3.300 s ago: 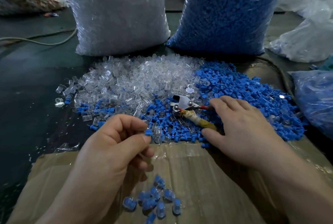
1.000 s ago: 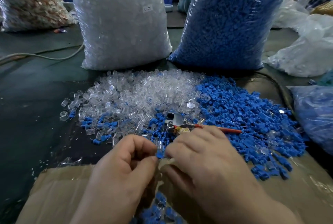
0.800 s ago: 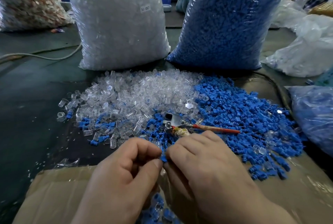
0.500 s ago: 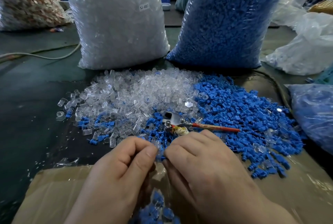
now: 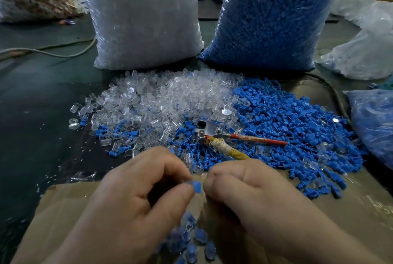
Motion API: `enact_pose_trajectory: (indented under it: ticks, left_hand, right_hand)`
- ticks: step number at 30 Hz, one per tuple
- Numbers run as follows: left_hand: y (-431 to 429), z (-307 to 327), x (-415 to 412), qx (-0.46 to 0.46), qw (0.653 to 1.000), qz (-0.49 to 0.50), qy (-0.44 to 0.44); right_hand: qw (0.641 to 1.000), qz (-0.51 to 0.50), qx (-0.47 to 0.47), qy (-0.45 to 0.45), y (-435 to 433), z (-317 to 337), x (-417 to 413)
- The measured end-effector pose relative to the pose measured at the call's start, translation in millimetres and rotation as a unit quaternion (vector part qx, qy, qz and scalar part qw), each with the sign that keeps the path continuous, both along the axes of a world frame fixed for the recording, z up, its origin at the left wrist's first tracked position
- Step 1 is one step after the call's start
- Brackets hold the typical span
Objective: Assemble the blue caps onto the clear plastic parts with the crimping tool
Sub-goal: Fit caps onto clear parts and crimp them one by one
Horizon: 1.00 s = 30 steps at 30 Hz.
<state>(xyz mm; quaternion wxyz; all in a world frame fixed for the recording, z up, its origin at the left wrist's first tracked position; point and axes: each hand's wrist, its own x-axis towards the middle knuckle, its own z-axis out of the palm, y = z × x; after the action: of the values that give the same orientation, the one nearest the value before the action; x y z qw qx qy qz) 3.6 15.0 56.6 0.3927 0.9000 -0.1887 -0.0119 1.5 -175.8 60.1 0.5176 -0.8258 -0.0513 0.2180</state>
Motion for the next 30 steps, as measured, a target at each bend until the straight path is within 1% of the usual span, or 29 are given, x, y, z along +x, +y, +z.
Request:
enact_pose_trajectory:
  ticks: [1, 2, 3, 4, 5, 6, 7, 10, 12, 13, 16, 18, 20, 22, 25, 30]
  left_hand:
    - [2, -5, 2, 0.021, 1.000, 0.003, -0.009]
    - [5, -9, 6, 0.042, 0.999, 0.008, 0.008]
    - [8, -16, 8, 0.078, 0.997, 0.022, -0.002]
    - [11, -21, 10, 0.112, 0.993, 0.019, -0.026]
    - [14, -26, 11, 0.140, 0.989, 0.019, -0.044]
    - [13, -27, 12, 0.160, 0.986, 0.013, -0.043]
    - [10, -27, 12, 0.172, 0.984, 0.004, -0.034]
    - [8, -28, 10, 0.160, 0.987, -0.028, -0.009]
    - [6, -27, 10, 0.160, 0.987, -0.017, -0.007]
    - [6, -27, 11, 0.161, 0.987, 0.009, -0.013]
    - [10, -29, 17, 0.165, 0.975, 0.133, -0.067]
    - [11, -34, 22, 0.206, 0.960, 0.173, -0.078]
    - [9, -40, 23, 0.260, 0.949, 0.161, -0.080]
    - [4, -44, 22, 0.277, 0.947, 0.149, -0.069]
    - [2, -44, 21, 0.253, 0.954, 0.147, -0.061]
    - [0, -47, 21, 0.224, 0.961, 0.141, -0.074]
  right_hand:
    - [0.989, 0.015, -0.115, -0.094, -3, -4, 0]
    - [0.961, 0.031, -0.216, -0.170, -5, -7, 0]
    - [0.933, 0.039, -0.285, -0.217, -5, -9, -1]
    - [0.915, 0.041, -0.319, -0.241, -4, -10, -1]
    - [0.905, 0.044, -0.339, -0.252, -3, -13, -1]
    - [0.898, 0.052, -0.353, -0.259, -2, -16, -1]
    - [0.892, 0.057, -0.363, -0.263, -2, -20, 0]
    - [0.883, 0.045, -0.379, -0.274, -4, -27, 1]
    - [0.878, 0.032, -0.387, -0.282, -4, -29, 3]
    - [0.876, 0.028, -0.386, -0.289, -2, -30, 5]
    - [0.864, 0.036, -0.393, -0.313, 5, -35, 14]
    - [0.856, 0.047, -0.406, -0.316, 11, -37, 19]
    - [0.855, 0.049, -0.414, -0.307, 15, -38, 21]
    - [0.853, 0.052, -0.422, -0.303, 15, -39, 24]
    - [0.855, 0.048, -0.417, -0.305, 15, -40, 26]
    - [0.859, 0.042, -0.395, -0.321, 12, -41, 25]
